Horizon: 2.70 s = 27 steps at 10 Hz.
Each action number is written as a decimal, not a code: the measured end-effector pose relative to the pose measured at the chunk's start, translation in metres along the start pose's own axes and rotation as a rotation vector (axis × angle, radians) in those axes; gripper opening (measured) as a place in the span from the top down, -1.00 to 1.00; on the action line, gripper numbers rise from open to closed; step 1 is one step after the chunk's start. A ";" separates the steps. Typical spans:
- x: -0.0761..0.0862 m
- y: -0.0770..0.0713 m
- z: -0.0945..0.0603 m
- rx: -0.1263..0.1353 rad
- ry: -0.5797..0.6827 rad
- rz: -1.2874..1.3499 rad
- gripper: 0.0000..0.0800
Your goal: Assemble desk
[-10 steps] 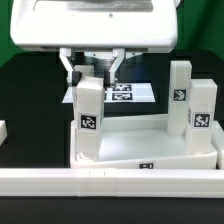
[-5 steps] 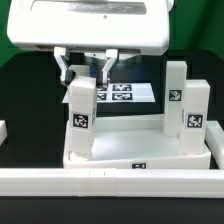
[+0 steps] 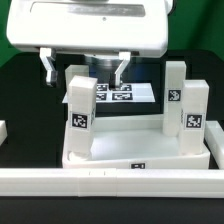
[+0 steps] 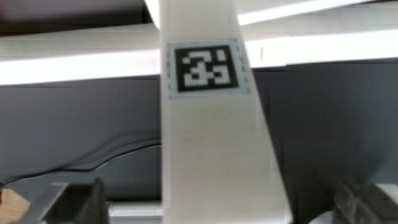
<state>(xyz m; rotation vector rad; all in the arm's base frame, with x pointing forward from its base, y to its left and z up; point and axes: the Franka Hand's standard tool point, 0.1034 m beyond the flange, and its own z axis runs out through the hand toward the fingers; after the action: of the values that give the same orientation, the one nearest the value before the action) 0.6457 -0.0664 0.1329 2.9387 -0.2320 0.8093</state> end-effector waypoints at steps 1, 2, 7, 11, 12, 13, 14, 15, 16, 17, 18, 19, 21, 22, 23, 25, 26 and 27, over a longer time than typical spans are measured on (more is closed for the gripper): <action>-0.001 0.000 0.001 -0.001 -0.002 0.000 -0.60; 0.000 0.002 0.000 -0.002 -0.001 0.001 -0.62; 0.011 0.004 -0.018 0.025 -0.040 0.023 -0.62; -0.001 0.001 -0.012 0.054 -0.165 0.028 -0.62; 0.003 0.002 -0.011 0.068 -0.222 0.032 -0.62; -0.001 0.002 -0.009 0.083 -0.301 0.028 -0.62; -0.001 0.003 -0.007 0.094 -0.386 0.025 -0.62; 0.001 0.004 -0.004 0.099 -0.439 0.022 -0.62; 0.002 0.005 0.001 0.097 -0.468 0.013 -0.62; 0.000 0.002 0.002 0.102 -0.511 0.017 -0.62; 0.005 0.001 0.005 0.100 -0.504 0.014 -0.62; 0.005 0.001 0.008 0.098 -0.506 0.012 -0.62; 0.005 0.001 0.011 0.097 -0.508 0.009 -0.62; 0.005 0.001 0.011 0.096 -0.508 0.008 -0.62; 0.004 0.001 0.011 0.096 -0.508 0.009 -0.15; 0.005 0.002 0.011 0.096 -0.507 0.010 0.27; 0.004 0.002 0.011 0.096 -0.508 0.010 0.27; 0.004 0.002 0.011 0.096 -0.508 0.010 0.27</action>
Offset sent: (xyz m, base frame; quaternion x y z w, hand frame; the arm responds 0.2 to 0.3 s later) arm -0.0025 -0.0059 0.0184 -0.0003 -0.0201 -0.0095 0.9998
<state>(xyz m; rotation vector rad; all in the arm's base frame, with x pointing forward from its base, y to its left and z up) 0.6547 -0.0701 0.1253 3.1818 -0.2425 0.0583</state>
